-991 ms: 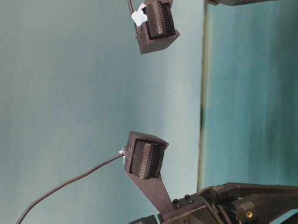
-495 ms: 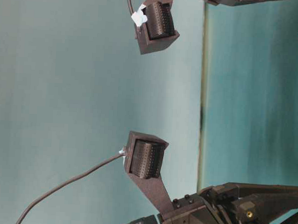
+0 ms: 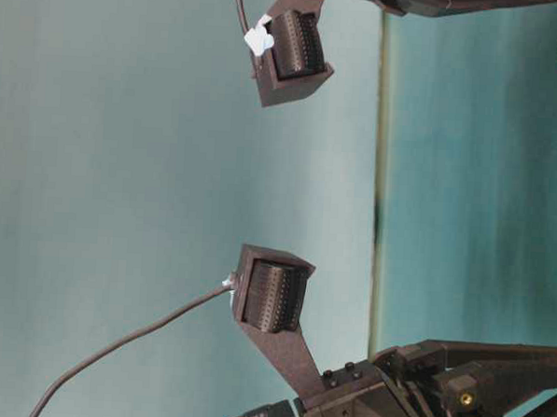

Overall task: Insert the washer onto the shaft with both hands.
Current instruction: 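Tighten right gripper on the shaft's hex collar and lift it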

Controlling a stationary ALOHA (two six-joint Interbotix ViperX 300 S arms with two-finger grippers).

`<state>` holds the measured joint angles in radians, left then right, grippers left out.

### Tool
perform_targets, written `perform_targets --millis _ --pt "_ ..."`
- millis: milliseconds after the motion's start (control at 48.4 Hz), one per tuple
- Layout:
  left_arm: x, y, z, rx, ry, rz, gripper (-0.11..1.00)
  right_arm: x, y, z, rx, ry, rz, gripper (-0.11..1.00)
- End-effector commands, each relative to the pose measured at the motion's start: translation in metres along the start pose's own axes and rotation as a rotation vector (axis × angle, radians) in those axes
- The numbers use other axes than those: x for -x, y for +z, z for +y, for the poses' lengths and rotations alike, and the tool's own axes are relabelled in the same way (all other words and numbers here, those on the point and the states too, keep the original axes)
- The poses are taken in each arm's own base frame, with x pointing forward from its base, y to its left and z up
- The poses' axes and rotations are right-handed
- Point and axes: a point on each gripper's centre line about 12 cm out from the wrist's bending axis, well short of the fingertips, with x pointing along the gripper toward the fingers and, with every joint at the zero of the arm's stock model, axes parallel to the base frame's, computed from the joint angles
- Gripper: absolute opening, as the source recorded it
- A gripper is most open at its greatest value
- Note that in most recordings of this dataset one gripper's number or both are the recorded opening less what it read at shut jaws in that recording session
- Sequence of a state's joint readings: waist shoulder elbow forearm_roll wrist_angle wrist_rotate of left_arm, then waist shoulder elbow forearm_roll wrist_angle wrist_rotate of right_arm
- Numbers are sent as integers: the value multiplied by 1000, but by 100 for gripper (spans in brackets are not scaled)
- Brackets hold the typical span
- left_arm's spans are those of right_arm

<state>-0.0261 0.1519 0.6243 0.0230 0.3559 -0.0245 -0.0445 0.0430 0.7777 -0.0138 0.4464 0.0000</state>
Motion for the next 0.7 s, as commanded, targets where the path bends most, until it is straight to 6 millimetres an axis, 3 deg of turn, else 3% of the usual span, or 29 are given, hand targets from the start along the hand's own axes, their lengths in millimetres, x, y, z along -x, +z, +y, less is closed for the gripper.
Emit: perform_targets --millis 0,681 --pt "2 3 0 -3 0 -9 37 -6 -1 -15 -30 -15 13 9" --pt "3 3 0 -1 0 -11 37 -4 -7 -9 -59 4 15 1"
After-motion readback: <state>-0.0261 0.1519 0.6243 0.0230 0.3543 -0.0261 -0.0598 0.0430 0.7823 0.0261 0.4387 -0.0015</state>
